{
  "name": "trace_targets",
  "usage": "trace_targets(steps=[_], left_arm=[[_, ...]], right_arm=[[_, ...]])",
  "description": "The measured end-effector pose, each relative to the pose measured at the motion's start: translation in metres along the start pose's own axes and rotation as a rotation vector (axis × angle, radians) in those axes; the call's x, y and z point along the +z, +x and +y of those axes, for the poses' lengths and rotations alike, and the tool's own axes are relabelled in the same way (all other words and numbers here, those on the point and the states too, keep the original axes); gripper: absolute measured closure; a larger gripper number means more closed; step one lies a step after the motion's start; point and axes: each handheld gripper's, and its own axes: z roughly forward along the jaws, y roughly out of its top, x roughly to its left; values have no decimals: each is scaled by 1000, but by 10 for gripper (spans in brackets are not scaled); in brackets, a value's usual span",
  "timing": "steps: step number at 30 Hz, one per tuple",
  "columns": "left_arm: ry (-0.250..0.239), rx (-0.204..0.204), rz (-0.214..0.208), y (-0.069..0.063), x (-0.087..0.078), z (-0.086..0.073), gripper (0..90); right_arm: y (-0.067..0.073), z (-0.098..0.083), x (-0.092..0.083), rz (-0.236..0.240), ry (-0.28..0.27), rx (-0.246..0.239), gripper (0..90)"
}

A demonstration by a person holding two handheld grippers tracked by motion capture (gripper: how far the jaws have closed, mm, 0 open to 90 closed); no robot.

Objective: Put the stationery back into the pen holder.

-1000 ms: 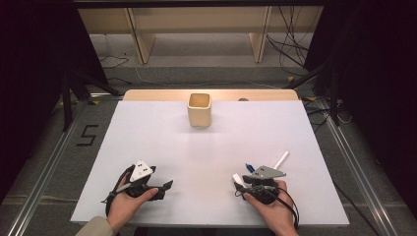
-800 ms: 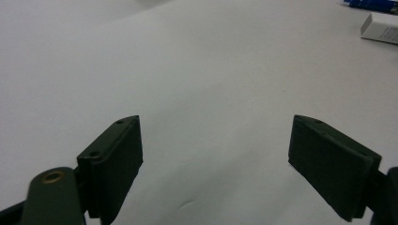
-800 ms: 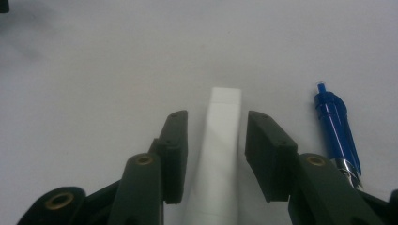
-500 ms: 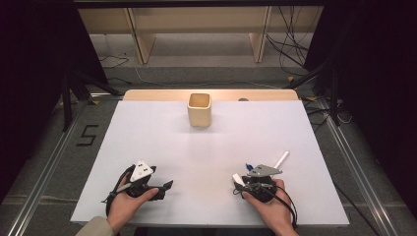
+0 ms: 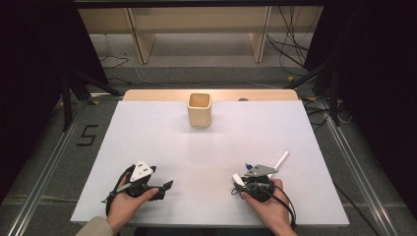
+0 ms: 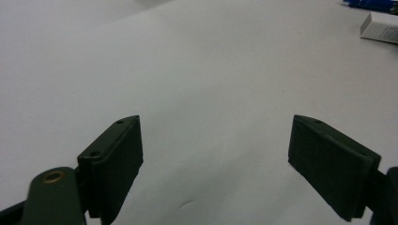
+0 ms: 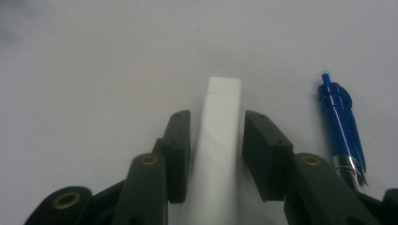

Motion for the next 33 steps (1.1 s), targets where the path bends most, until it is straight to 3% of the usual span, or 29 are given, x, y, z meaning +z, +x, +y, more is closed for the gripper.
trace_targets(steps=[25,33], left_arm=[[3,3,2,1,-2,0,179],[3,7,2,1,-1,0,180]], right_arm=[[0,-5,-7,-6,26,16,637],[0,-5,-6,-18,32,20,682]])
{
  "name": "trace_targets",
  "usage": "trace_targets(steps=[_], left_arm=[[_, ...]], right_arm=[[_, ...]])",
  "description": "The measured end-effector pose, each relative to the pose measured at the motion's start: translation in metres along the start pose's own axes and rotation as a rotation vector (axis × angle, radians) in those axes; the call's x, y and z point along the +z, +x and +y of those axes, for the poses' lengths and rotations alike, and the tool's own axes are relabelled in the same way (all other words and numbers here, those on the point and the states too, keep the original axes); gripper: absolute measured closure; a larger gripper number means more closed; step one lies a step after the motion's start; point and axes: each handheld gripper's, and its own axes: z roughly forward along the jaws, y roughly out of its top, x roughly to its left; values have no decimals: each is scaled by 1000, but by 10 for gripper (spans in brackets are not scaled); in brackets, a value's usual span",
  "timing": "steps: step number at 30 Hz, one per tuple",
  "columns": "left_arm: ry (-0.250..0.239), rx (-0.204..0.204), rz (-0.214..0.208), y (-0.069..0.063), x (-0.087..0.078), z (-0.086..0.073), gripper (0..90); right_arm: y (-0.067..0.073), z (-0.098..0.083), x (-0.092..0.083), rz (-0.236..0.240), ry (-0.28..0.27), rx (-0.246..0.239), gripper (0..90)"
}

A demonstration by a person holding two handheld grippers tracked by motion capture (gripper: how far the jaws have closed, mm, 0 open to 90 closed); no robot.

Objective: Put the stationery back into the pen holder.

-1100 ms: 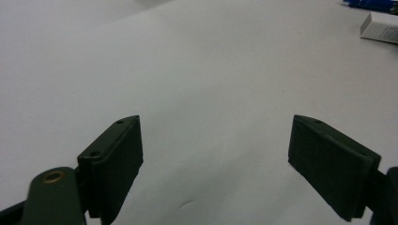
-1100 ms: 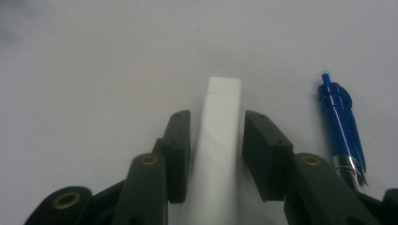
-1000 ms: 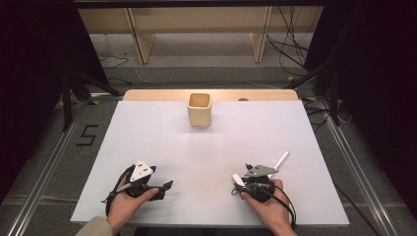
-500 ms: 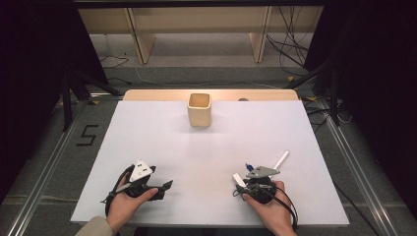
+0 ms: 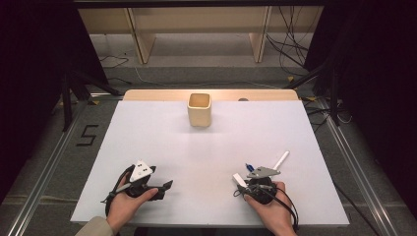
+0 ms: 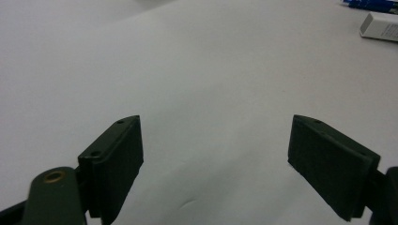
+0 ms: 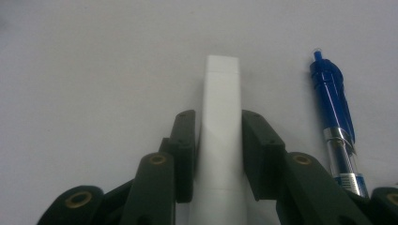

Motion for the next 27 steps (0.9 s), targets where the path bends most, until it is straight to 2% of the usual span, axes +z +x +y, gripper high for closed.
trace_targets(steps=[12,17,19,20,21,24,25,26,27], left_arm=[[1,1,-6,0,0,0,187],[-2,17,-17,-1,-1,1,198],[-11,19,-23,-2,-1,1,214],[-15,19,-30,-2,-1,1,214],[-19,25,-37,-3,-1,1,220],[-37,53,-81,-6,-1,2,258],[-46,64,-105,-9,-1,3,283],[-55,80,-134,-11,0,4,283],[-62,98,-170,-15,0,5,306]], right_arm=[[1,1,0,-8,8,-1,691],[-1,3,-2,30,-1,-5,693],[-1,6,-3,78,-14,-46,693],[-1,6,-3,78,-14,-46,693],[-1,7,-4,98,-22,-67,693],[-1,12,-7,168,-51,-166,693],[0,16,-8,223,-68,-252,693],[0,16,-8,223,-68,-252,693],[1,18,-9,255,-70,-294,694]])
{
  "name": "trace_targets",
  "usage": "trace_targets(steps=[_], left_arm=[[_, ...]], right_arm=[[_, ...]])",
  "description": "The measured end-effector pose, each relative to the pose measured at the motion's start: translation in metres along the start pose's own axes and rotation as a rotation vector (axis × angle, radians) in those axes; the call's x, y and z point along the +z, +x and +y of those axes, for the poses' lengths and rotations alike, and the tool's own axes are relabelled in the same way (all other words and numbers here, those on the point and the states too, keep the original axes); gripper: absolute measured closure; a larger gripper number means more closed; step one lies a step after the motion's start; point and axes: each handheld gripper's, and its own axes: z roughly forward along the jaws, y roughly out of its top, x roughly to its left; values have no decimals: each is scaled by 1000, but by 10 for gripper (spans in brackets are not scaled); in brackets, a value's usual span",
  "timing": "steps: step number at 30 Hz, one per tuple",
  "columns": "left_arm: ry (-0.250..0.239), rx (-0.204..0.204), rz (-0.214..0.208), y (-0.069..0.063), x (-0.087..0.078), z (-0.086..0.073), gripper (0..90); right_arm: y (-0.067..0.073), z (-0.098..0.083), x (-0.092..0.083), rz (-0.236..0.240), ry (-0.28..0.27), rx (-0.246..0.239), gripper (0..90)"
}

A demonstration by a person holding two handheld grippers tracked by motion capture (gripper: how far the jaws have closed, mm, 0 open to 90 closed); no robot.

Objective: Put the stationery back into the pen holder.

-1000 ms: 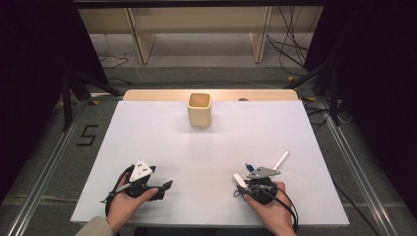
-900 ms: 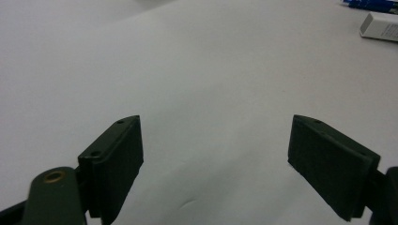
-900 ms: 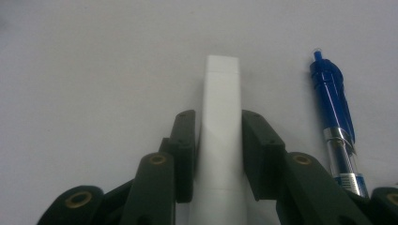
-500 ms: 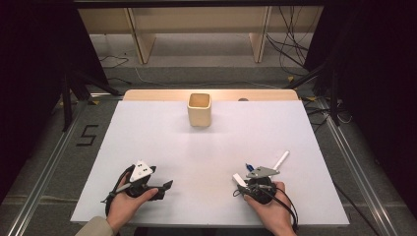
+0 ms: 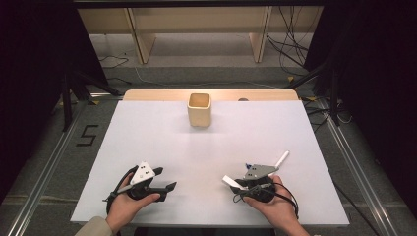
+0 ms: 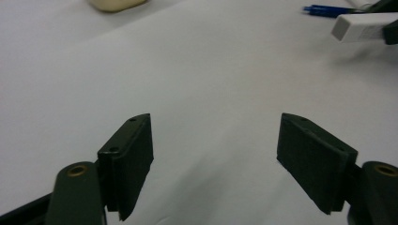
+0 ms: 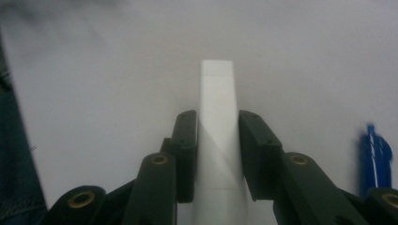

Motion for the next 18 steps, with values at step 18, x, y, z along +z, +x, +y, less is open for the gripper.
trace_targets(steps=[18], left_arm=[[142,403,-384,-66,50,32,428]], right_arm=[[26,31,18,299,158,-395,694]])
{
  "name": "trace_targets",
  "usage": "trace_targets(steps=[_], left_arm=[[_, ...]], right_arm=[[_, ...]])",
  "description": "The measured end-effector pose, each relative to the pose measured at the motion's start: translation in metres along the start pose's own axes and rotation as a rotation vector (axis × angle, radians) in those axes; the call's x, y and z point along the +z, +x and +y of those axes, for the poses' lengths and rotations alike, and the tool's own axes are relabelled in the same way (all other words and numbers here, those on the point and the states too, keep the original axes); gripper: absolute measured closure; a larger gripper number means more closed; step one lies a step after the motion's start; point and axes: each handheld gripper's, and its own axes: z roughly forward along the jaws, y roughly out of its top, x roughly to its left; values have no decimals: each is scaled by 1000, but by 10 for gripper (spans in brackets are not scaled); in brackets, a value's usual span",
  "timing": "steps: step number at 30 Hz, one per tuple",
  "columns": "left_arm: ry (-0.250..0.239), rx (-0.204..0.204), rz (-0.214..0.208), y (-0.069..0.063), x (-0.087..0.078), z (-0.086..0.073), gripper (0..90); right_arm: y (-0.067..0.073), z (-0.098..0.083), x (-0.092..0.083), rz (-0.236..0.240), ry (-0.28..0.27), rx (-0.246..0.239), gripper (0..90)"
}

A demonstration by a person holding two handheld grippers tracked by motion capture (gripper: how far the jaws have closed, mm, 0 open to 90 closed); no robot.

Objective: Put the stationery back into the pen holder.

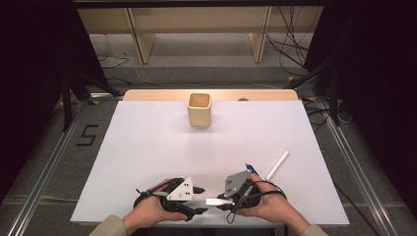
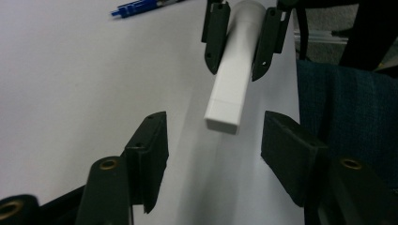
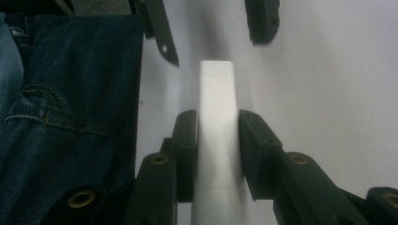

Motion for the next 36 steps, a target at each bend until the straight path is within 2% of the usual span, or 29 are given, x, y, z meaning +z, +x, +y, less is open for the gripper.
trace_targets(steps=[3,6,7,10,15,16,20,22,23,24,25,26,27,28,29,30,31,32,33,36], left_arm=[[41,45,-15,0,7,3,466],[62,72,-34,-1,11,4,554],[68,76,-36,-1,12,4,554],[83,97,-45,-2,15,4,671],[112,128,-47,-4,16,6,692],[119,128,-51,-5,17,7,696],[134,143,-32,-5,15,8,701],[152,150,-10,-3,13,6,702],[155,145,-5,-2,13,5,703],[153,127,4,0,12,4,703],[156,117,13,2,12,2,703],[156,108,23,4,10,1,703],[152,91,34,6,10,0,703],[143,79,50,8,8,-2,703],[137,56,65,10,6,-2,704],[129,37,82,13,4,-3,704],[112,7,108,15,2,-5,704],[100,-18,132,18,0,-6,704],[84,-47,159,20,-2,-7,704],[26,-131,241,26,-5,-11,704]], right_arm=[[2,4,2,12,9,-15,694],[3,7,4,15,16,-25,694],[3,7,4,15,16,-25,694],[3,9,5,11,16,-33,694],[4,9,6,12,29,-49,693],[4,8,8,10,29,-66,692],[4,8,8,1,20,-65,674],[2,7,5,-24,-10,-32,560],[1,6,2,-42,-32,-1,547],[-1,5,0,-51,-49,14,531],[-6,2,-5,-95,-117,78,478],[-6,2,-5,-95,-117,78,478],[-10,-1,-10,-141,-183,148,430],[-10,-1,-10,-141,-183,148,430],[-15,-3,-14,-218,-231,223,350],[-15,-3,-14,-218,-231,223,350],[-18,-5,-17,-260,-249,262,340],[-23,-11,-22,-322,-323,362,301],[-23,-11,-22,-322,-323,362,301],[-27,-20,-28,-392,-412,490,261]])
